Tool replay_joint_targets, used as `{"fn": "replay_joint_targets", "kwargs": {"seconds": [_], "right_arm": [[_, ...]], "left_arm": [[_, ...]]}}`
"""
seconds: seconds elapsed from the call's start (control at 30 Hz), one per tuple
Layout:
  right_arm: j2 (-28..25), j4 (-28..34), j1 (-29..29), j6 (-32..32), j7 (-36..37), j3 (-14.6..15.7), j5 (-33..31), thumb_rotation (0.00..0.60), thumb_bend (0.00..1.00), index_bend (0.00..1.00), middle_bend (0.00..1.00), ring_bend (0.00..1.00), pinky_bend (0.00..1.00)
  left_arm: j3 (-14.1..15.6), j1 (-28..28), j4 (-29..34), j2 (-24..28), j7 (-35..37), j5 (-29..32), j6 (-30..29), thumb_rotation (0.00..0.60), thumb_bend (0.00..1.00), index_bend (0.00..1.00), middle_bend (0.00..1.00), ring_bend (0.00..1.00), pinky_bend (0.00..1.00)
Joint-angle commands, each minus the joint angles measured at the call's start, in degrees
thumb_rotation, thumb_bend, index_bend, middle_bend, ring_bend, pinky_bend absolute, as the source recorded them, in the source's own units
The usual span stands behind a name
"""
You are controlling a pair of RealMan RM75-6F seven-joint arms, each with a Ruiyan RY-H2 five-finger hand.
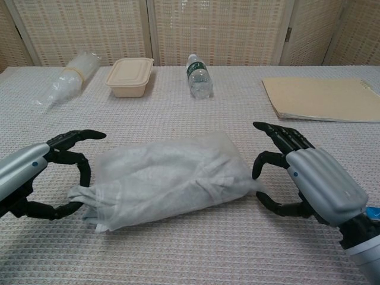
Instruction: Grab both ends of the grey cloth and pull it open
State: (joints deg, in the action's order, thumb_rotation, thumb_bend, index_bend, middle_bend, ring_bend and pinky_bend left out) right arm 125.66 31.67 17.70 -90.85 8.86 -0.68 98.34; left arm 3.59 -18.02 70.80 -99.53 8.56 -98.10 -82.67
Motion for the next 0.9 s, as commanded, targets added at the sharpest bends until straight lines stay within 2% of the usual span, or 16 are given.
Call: {"fn": "replay_joint_targets", "kwargs": {"seconds": [0.03,0.27,0.43,0.57,0.9], "right_arm": [[0.2,-0.3,0.2,0.2,0.3,0.0,-0.3,0.600,0.30,0.52,0.05,0.00,0.00],[0.3,-1.4,0.8,0.0,1.1,0.0,-0.9,0.600,0.39,0.59,0.08,0.00,0.00],[0.1,-1.7,1.5,0.7,1.6,-0.1,-1.4,0.600,0.51,0.60,0.09,0.00,0.00],[-0.1,-1.6,1.6,1.0,1.5,0.2,-1.6,0.600,0.56,0.62,0.10,0.00,0.00],[-4.6,1.5,1.4,-1.2,0.2,-0.1,-2.0,0.600,0.61,0.66,0.11,0.00,0.00]], "left_arm": [[0.0,0.0,-0.1,0.0,0.0,0.0,0.0,0.600,0.56,0.72,0.14,0.00,0.00],[-0.1,0.0,-0.5,0.1,0.6,0.2,-0.2,0.600,0.57,0.72,0.14,0.00,0.00],[-0.1,-0.1,-0.6,0.2,0.6,0.0,-0.4,0.600,0.58,0.72,0.14,0.00,0.00],[-0.2,-0.1,-0.5,0.5,0.8,0.0,-0.6,0.600,0.58,0.72,0.14,0.00,0.00],[-1.3,0.2,-1.7,2.3,1.2,0.9,-1.9,0.600,0.59,0.71,0.14,0.00,0.00]]}}
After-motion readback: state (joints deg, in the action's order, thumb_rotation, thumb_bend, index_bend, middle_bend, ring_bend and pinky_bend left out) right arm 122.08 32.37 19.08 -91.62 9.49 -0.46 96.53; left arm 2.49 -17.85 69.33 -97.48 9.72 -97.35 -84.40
